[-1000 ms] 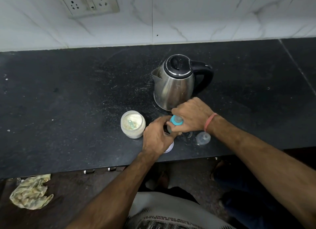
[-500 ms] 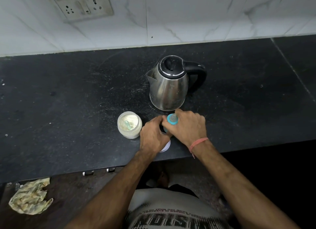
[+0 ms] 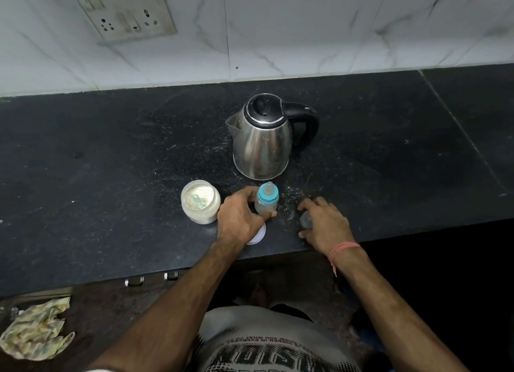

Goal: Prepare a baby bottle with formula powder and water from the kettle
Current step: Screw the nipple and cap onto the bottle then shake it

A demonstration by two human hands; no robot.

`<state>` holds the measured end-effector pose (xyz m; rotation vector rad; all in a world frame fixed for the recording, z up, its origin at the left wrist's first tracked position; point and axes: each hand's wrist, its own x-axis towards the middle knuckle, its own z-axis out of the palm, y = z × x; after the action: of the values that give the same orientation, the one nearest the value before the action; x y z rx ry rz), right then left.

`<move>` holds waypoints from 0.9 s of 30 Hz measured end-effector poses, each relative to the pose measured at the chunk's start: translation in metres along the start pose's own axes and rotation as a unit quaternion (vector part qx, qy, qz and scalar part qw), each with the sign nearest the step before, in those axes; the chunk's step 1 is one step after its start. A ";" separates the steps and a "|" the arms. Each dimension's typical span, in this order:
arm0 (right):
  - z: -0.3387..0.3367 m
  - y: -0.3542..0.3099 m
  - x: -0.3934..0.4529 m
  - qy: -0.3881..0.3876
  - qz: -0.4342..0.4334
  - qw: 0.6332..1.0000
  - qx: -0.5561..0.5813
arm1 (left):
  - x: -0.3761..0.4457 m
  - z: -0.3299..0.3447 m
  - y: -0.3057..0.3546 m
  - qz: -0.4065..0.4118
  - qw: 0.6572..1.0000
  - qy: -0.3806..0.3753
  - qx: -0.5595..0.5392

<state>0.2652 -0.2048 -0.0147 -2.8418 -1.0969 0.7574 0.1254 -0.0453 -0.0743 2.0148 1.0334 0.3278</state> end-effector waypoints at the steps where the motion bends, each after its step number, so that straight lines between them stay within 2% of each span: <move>1: 0.002 0.002 -0.001 0.011 -0.002 1.000 0.009 | 0.000 0.000 0.000 -0.001 1.000 -0.001 0.000; 4: 0.001 0.005 -0.002 0.042 -0.013 0.998 0.047 | 0.000 -0.002 0.002 0.001 1.000 -0.001 0.004; 6: -0.002 0.005 -0.003 0.092 -0.029 0.990 0.098 | -0.001 -0.001 0.002 0.003 1.000 0.002 0.004; 9: -0.017 -0.002 -0.005 0.170 -0.075 0.958 0.216 | -0.001 -0.001 0.002 0.005 1.000 0.007 0.001; 12: -0.036 -0.021 -0.005 0.197 -0.141 0.926 0.290 | -0.002 -0.002 0.003 0.006 1.000 0.008 -0.004; 15: -0.045 -0.041 -0.001 0.178 -0.204 0.918 0.290 | -0.003 -0.003 0.005 0.000 1.000 0.003 -0.009; 20: -0.031 -0.052 0.016 0.156 -0.253 0.942 0.155 | -0.005 -0.007 0.011 0.005 1.000 0.000 0.004; 23: -0.014 -0.047 0.025 0.163 -0.250 0.937 0.181 | -0.004 -0.006 0.009 0.011 1.000 0.004 0.006; 27: 0.009 -0.039 0.026 0.209 -0.236 0.920 0.234 | -0.004 -0.003 0.006 0.015 1.000 0.014 -0.002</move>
<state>0.2535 -0.1598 -0.0272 -2.0812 -1.2432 0.2968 0.1245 -0.0485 -0.0669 2.0287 1.0197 0.3740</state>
